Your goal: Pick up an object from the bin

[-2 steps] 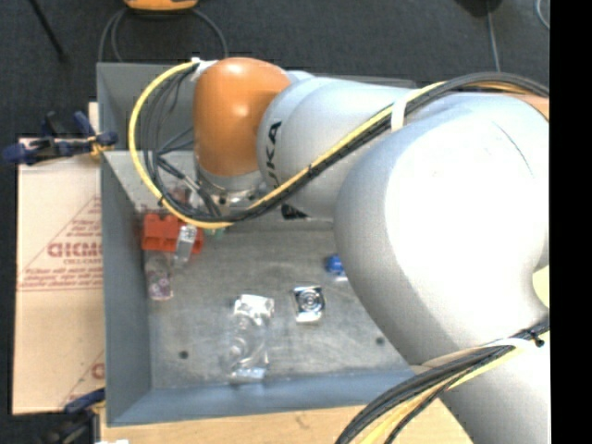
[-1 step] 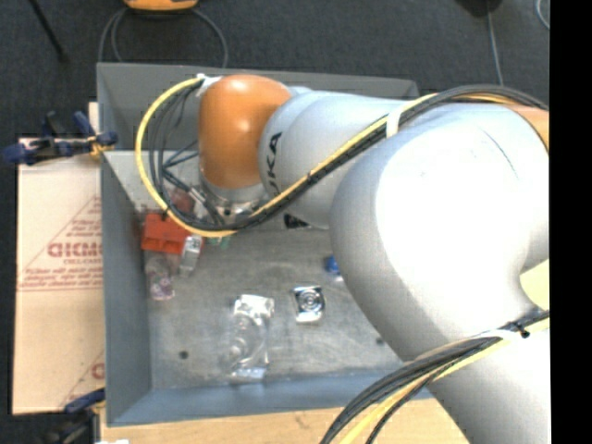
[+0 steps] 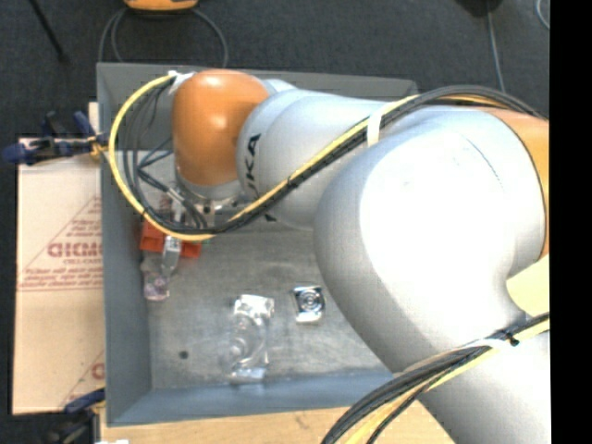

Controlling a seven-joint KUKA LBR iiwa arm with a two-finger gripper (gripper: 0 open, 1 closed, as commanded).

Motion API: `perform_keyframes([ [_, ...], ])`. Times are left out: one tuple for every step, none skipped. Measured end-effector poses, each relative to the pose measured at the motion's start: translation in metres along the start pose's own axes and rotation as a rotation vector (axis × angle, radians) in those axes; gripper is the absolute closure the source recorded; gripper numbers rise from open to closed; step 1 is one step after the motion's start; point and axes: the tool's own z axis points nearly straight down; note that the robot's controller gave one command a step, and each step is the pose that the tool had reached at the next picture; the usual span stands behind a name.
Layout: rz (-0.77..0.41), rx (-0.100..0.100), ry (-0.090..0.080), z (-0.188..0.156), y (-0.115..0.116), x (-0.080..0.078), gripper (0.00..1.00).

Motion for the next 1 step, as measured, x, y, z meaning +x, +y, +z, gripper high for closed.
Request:
perform_keyframes([
  [-0.001, 0.002, 0.000, -0.0001, -0.0011, -0.0003, 1.00],
])
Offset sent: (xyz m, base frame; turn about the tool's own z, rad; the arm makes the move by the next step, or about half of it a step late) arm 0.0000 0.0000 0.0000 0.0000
